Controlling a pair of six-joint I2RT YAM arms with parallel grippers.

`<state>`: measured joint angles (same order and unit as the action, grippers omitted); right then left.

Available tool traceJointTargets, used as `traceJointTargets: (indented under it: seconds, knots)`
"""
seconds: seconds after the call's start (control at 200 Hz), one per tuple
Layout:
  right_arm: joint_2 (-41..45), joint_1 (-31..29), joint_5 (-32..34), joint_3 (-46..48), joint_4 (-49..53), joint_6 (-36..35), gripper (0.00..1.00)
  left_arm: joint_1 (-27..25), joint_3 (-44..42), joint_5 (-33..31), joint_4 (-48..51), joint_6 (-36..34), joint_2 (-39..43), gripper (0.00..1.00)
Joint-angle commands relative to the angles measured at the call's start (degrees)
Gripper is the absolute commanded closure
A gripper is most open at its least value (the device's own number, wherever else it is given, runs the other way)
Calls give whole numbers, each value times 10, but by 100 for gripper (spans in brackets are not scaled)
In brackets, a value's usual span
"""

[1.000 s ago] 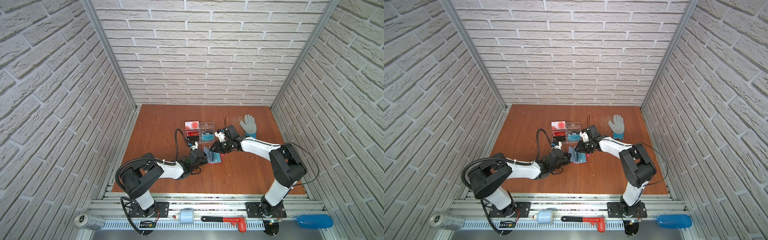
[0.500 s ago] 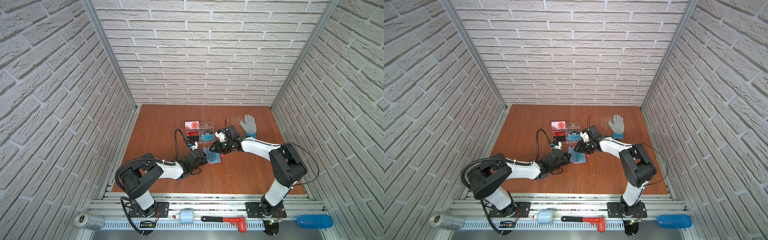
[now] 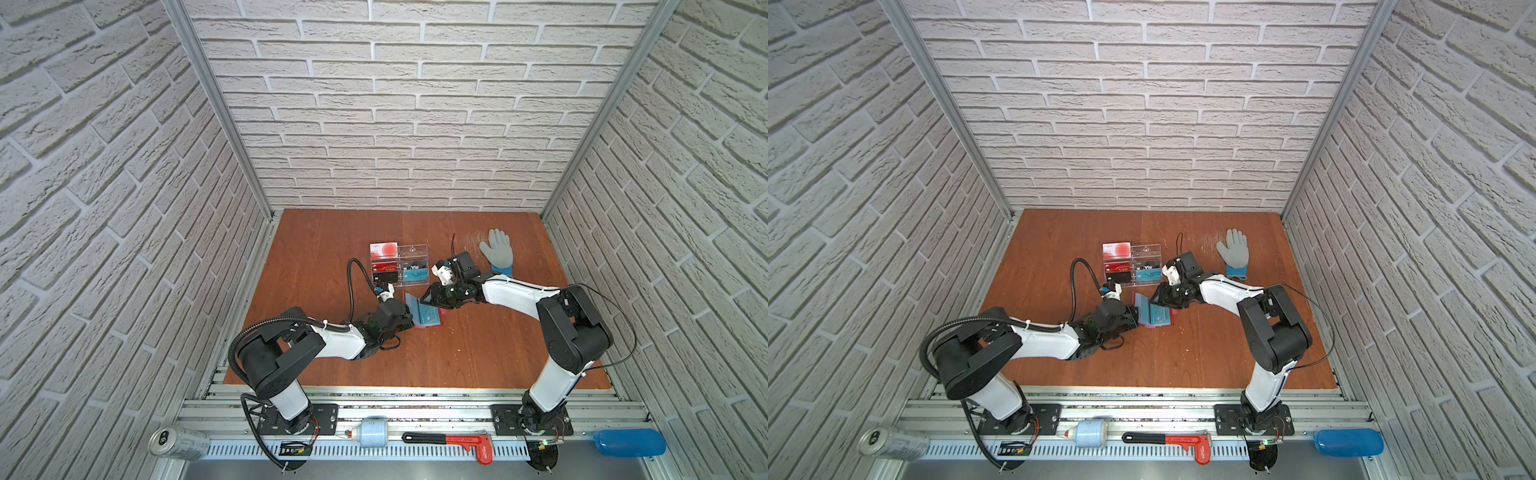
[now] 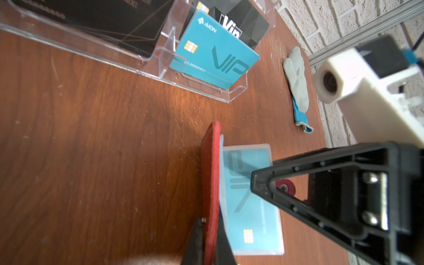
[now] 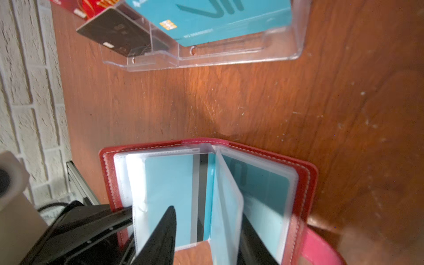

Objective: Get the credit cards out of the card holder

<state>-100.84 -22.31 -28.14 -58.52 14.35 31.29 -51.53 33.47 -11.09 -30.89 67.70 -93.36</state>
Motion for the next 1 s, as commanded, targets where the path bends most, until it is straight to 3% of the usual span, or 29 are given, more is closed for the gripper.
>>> traceJointTargets:
  seconds: [0.0,0.16,0.235,0.35,0.535,0.925,0.995]
  knots:
    - [-7,4,5,2,-3,3,67,9,-8,-7,-29,-3,15,100]
    - [-25,4,17,-7,8,-1,84,15,-10,-3,-26,-6,19,100]
    - [-31,4,19,-9,9,-1,87,18,-10,0,-23,-8,20,98]
    - [-38,4,24,-12,13,-4,93,21,-11,4,-21,-8,23,86]
    - [-38,4,27,-12,16,-4,94,31,-20,6,-16,-7,33,67]
    - [-31,0,37,-10,26,-9,94,67,-71,-9,13,-6,113,52]
    - [-25,-2,43,-11,32,-10,93,71,-70,-8,21,-24,130,46]
